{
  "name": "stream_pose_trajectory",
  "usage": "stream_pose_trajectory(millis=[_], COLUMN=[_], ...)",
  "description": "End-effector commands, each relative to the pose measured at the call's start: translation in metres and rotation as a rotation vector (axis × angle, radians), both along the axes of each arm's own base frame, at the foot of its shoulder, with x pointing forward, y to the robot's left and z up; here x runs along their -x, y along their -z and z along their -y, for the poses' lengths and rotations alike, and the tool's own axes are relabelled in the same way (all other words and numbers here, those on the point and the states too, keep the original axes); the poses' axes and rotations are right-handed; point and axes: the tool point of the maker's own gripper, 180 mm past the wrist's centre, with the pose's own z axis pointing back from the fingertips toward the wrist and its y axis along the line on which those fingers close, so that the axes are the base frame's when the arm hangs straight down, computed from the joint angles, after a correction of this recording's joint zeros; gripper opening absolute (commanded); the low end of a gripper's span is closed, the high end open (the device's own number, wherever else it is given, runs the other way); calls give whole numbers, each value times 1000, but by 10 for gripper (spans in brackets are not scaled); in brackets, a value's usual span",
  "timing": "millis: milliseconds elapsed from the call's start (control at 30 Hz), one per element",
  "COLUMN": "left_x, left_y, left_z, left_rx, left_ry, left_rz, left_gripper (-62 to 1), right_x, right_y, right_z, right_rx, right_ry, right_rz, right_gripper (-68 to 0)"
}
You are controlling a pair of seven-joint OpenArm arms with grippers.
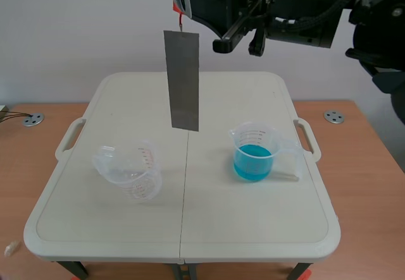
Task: Hold the metal plate by the orange handle, dip it into the blue solution, take it out and point at it, then put the plate back in the beaker on the left.
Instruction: 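Move the plate over the blue solution, then point at the plate with the left hand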
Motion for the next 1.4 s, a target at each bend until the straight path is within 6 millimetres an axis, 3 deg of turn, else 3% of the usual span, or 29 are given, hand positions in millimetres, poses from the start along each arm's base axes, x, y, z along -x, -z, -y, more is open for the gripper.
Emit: stream_pose_trajectory(millis=[0, 333, 500, 767, 967, 1367], left_x=[-19, -103, -124, -147, -168, -197], left_y=[-12, -66, -83, -74, -78, -64], left_z=[3, 5, 25, 69, 101, 152], left_rx=[9, 9, 52, 121, 164, 236], left_ry=[9, 32, 108, 229, 305, 387], left_rz=[71, 355, 416, 403, 437, 411], left_gripper=[-551, -551, -551, -551, -551, -551], right_x=[-2, -8, -9, -9, -11, -17], right_y=[-15, -25, -31, -32, -32, -36], right_z=[9, 52, 67, 78, 85, 100], right_rx=[-21, -12, -14, 2, 25, 30], right_ry=[11, 62, 75, 82, 102, 153], right_rz=[31, 25, 21, 11, 13, 19], right_gripper=[-662, -662, -662, -662, -662, -662])
